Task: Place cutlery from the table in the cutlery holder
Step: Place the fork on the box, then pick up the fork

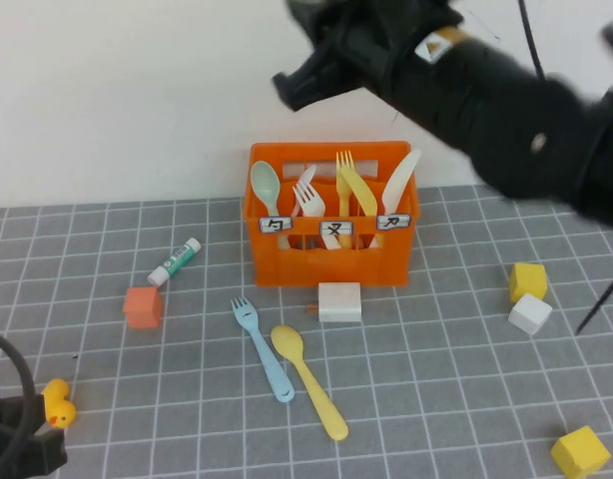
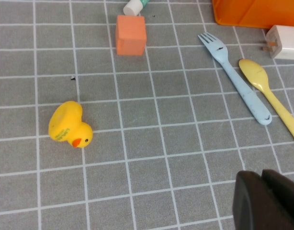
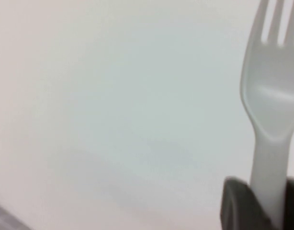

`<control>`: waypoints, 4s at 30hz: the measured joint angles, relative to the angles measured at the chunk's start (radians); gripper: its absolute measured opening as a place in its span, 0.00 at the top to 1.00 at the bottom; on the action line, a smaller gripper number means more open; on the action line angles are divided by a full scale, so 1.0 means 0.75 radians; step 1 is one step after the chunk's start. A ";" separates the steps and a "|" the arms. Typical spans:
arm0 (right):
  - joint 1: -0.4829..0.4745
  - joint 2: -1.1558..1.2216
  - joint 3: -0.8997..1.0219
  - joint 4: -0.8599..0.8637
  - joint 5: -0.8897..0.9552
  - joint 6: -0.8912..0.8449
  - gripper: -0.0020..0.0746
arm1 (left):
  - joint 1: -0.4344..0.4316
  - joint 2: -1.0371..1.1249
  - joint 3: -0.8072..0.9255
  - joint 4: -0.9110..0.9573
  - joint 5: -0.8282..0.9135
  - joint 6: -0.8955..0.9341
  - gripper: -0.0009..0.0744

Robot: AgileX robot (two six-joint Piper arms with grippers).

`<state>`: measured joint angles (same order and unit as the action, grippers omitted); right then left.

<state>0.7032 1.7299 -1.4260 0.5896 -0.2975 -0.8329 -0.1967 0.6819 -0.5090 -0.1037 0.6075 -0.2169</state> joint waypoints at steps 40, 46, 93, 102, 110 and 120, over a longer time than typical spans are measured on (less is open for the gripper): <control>-0.014 0.588 0.125 -0.166 -0.631 0.389 0.79 | 0.000 0.000 0.000 -0.029 -0.004 0.092 0.99; -0.054 0.618 0.122 -0.172 -0.597 0.451 0.77 | 0.000 0.000 0.000 -0.038 -0.004 0.096 0.99; -0.040 -0.237 0.715 -0.414 1.001 0.337 0.98 | -0.147 1.261 -0.380 -1.093 -0.361 0.841 0.99; -0.040 -0.068 0.640 -0.263 1.183 0.242 0.98 | -0.162 1.548 -0.526 -1.059 -0.427 0.823 0.99; -0.040 0.134 0.393 -0.026 1.135 -0.018 0.85 | -0.162 1.548 -0.544 -1.073 -0.555 0.767 0.99; -0.040 0.031 0.279 0.041 1.353 -0.003 0.81 | -0.162 1.581 -0.709 -1.050 -0.406 0.799 0.52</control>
<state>0.6735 1.7530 -1.2166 0.6206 0.7172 -0.8353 -0.3185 1.8676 -1.0406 -0.8912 0.3033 0.3823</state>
